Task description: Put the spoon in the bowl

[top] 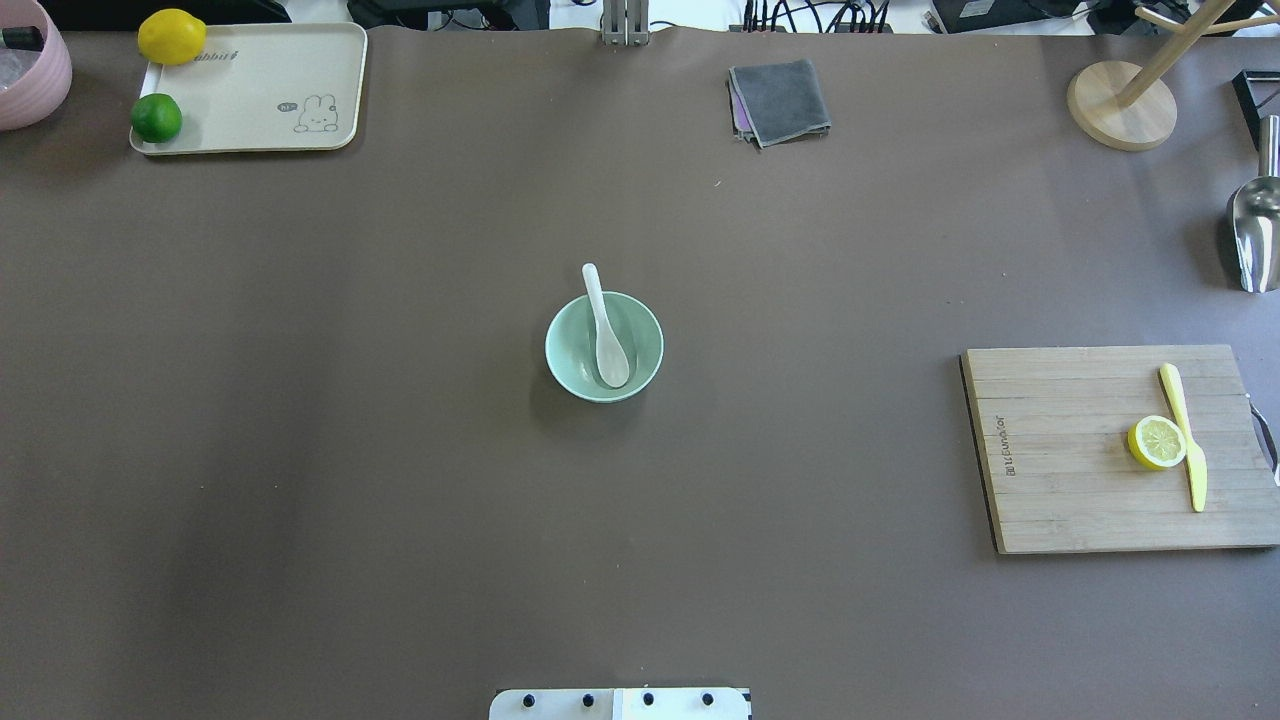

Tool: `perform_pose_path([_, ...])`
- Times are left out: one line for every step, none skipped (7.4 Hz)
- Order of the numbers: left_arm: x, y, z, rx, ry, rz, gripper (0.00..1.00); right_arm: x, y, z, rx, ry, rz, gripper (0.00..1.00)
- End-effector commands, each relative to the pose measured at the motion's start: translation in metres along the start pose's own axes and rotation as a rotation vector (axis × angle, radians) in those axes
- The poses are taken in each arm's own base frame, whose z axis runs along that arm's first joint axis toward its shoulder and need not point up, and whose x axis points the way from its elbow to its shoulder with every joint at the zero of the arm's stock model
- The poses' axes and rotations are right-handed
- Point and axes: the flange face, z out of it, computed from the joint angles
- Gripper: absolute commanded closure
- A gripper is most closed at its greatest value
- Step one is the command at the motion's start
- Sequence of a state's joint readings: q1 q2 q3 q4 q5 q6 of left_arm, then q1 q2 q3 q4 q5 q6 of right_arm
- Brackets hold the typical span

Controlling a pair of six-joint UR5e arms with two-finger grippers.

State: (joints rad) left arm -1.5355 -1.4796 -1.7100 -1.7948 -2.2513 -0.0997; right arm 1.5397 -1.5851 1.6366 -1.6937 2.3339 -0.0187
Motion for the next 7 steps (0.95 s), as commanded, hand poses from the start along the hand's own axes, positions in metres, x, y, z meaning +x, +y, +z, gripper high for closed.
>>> perform_pose_path([0.0004,-0.0004,-0.0003,0.001,0.001,0.001,0.02,0.0005,0.0004,0.0012,-0.002,0.001,0.0,0.0])
perform_pose_path([0.0005,-0.0004,-0.0003,0.001,0.002,0.001,0.02,0.0009,0.0011,0.0018,-0.003,-0.001,0.001,0.0])
perform_pose_path([0.0005,-0.0004,-0.0003,0.001,0.002,0.001,0.02,0.0014,0.0018,0.0023,-0.005,-0.001,0.0,0.0])
perform_pose_path([0.0,-0.0002,0.0002,-0.001,0.002,0.0,0.02,0.0022,0.0023,0.002,0.004,0.001,-0.005,0.0])
perform_pose_path([0.0005,-0.0004,-0.0003,0.001,0.002,0.001,0.02,0.0027,0.0024,0.0025,0.003,0.001,-0.004,0.0])
perform_pose_path([-0.0001,-0.0002,0.0002,0.0,0.001,0.0,0.02,0.0027,0.0024,0.0025,0.003,0.001,-0.004,0.0])
perform_pose_path([0.0004,-0.0004,-0.0003,0.001,0.001,0.001,0.02,0.0027,0.003,0.0036,0.001,0.001,-0.004,0.0])
